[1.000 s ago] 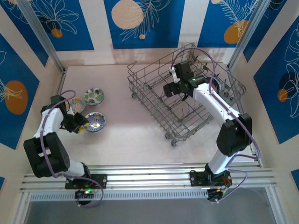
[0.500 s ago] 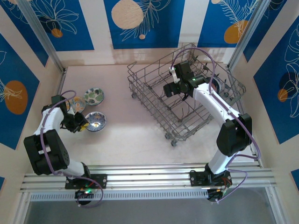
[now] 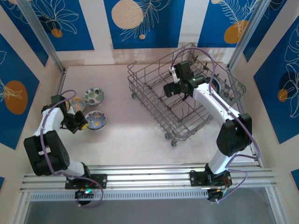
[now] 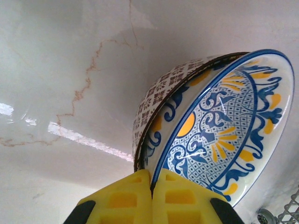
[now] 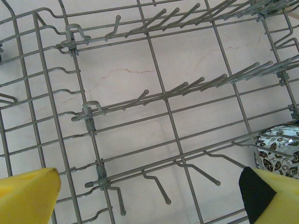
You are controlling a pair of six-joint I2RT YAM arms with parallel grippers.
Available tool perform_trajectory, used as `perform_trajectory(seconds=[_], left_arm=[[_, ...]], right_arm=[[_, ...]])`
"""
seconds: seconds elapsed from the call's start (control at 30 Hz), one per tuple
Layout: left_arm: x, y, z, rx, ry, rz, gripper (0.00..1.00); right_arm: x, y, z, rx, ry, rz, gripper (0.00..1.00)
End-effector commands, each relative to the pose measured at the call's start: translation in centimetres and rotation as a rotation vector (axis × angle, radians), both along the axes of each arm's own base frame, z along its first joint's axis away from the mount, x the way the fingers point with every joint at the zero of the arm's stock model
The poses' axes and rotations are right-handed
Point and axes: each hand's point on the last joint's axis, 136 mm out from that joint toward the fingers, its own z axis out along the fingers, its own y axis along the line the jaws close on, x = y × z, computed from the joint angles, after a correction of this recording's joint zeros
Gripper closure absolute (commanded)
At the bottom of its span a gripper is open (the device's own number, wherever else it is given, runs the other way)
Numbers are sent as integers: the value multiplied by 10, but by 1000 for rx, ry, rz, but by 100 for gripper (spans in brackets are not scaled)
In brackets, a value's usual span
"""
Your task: Load the bowls into the dish rack
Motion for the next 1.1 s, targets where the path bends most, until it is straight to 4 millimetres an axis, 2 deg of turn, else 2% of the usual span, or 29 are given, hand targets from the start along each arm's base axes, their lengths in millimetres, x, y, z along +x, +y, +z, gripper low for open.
perform_trajectory(seconds=[0.0, 0.23, 0.53, 0.63, 0.73, 0.9, 1.07], left_arm=[[3, -8, 16, -24, -55, -24, 100], [9, -14, 43, -43, -145, -40, 100], [24, -27, 95, -90, -354, -73, 100], [25, -32, 118, -95, -429, -83, 100], [29, -47, 149, -120, -534, -105, 100], [41, -81, 198, -160, -710, -162, 100], [55, -118, 235, -178, -809, -253, 100]], right_arm=[[-2, -1, 11, 24, -22, -11, 1], [-7, 0, 25, 39, -43, -10, 1], [-22, 17, 57, 121, -39, 12, 1], [-35, 32, 77, 192, -32, 50, 2], [-53, 55, 99, 321, 13, 120, 5], [-83, 96, 137, 519, 82, 221, 12], [-106, 131, 168, 675, 124, 329, 18]])
